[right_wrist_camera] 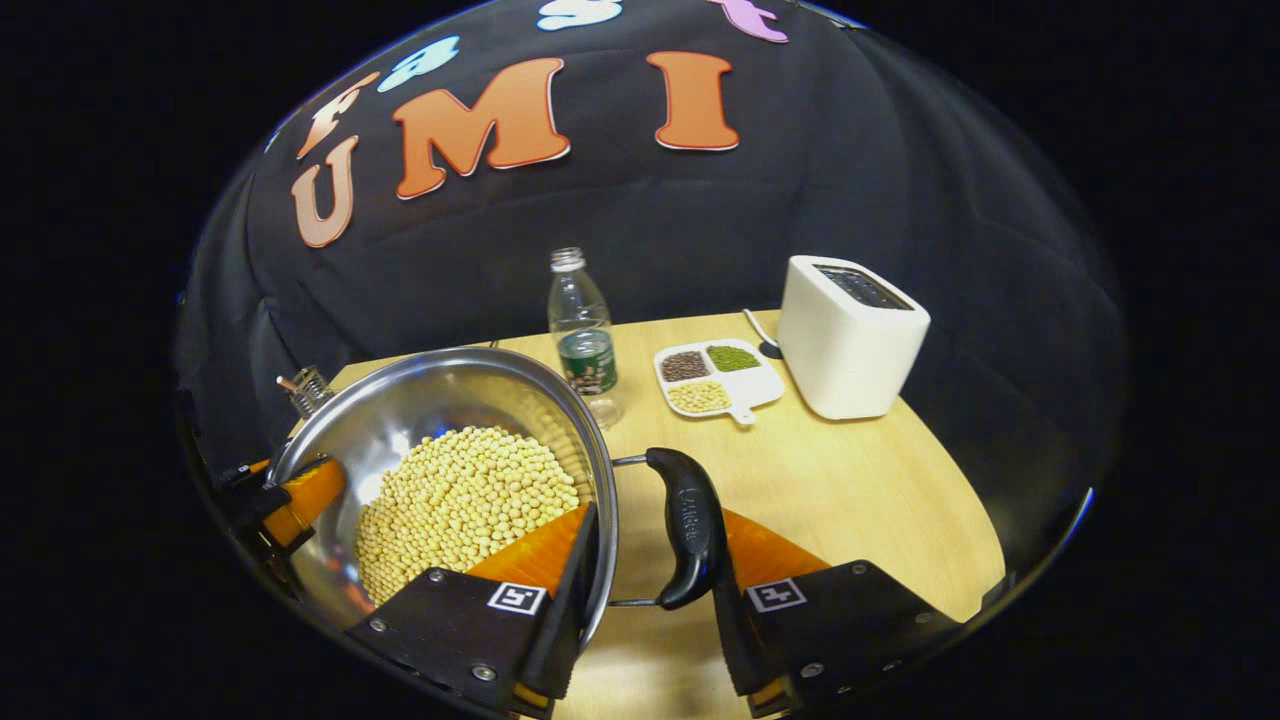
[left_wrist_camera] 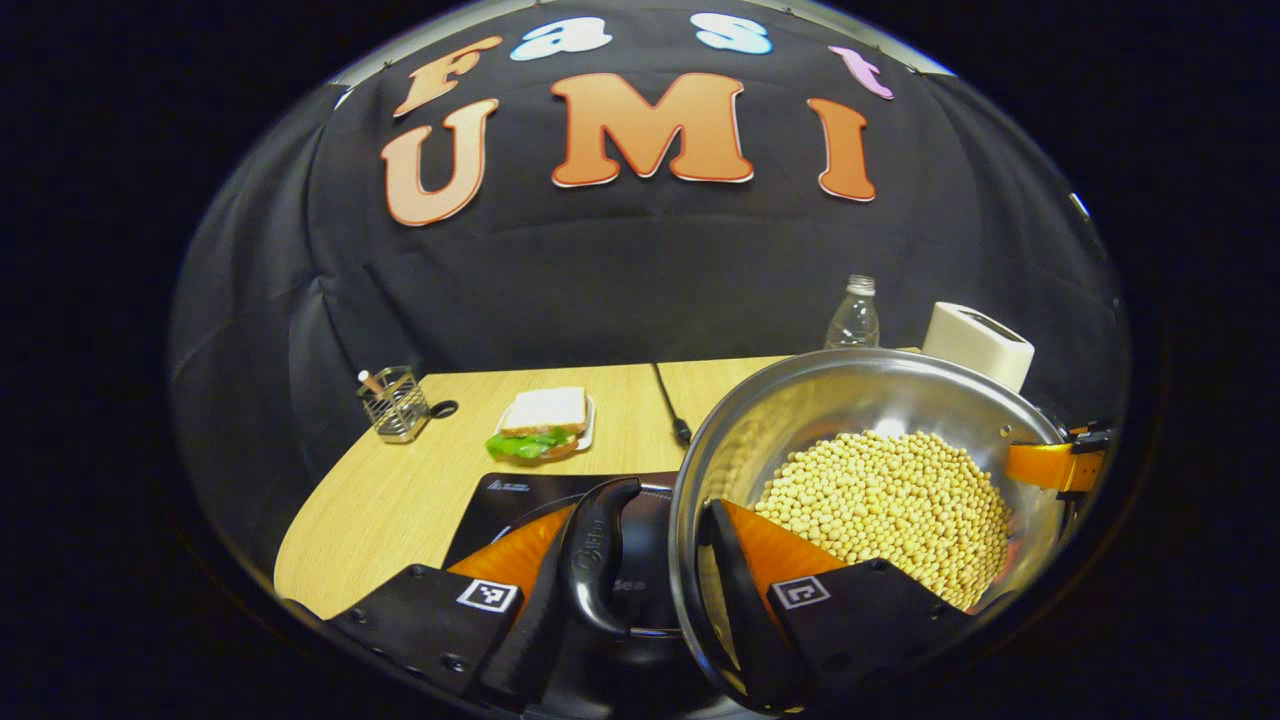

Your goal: First push the handle of the pot to place it horizontally, then grasp the pot with both hands and set it on the induction cooktop.

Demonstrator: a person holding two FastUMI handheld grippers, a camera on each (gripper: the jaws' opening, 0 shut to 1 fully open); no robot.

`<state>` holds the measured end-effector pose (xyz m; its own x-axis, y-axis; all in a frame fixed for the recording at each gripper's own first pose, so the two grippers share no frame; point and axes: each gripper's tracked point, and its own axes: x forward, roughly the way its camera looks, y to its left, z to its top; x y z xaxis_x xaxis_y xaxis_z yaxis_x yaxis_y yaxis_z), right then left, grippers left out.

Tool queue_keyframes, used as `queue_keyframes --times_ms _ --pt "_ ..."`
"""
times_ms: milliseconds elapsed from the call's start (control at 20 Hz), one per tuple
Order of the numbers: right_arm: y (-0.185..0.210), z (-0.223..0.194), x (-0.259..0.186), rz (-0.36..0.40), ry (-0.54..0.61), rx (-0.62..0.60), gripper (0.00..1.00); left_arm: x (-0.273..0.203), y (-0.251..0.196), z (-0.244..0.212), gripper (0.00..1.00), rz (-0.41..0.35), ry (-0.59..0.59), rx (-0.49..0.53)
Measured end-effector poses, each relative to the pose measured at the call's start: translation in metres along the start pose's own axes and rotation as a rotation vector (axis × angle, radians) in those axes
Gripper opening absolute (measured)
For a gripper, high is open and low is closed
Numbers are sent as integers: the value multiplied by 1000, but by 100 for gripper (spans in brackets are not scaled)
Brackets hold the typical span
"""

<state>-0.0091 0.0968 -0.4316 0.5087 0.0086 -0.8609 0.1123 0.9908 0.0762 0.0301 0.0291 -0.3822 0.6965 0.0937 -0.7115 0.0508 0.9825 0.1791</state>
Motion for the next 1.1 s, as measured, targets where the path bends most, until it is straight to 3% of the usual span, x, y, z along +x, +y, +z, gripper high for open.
queue_keyframes --times_ms 150,200,250,550,600,650,750,950,1050,1100 --pt "32 -1 5 40 1 -30 59 -6 33 -4 75 43 -9 -17" --pt "44 0 5 54 -2 -35 54 -7 43 -3 75 58 -12 -20" --pt "51 0 6 67 -4 -47 58 -11 55 -5 80 70 -15 -23" --pt "102 9 5 122 -37 -96 59 -29 105 -8 77 133 -32 -62" --pt "110 6 5 134 -34 -98 59 -32 112 -7 81 146 -34 -61" --pt "117 2 7 143 -27 -106 58 -34 122 -12 77 159 -32 -61" --pt "128 -4 13 160 -16 -108 59 -36 134 -15 74 176 -25 -64" --pt "147 -9 15 183 -11 -117 59 -38 153 -21 80 201 -24 -71" --pt "153 -8 18 190 -13 -120 59 -34 159 -24 77 204 -21 -88" --pt "156 -10 19 193 -17 -122 54 -34 163 -26 77 207 -18 -92"
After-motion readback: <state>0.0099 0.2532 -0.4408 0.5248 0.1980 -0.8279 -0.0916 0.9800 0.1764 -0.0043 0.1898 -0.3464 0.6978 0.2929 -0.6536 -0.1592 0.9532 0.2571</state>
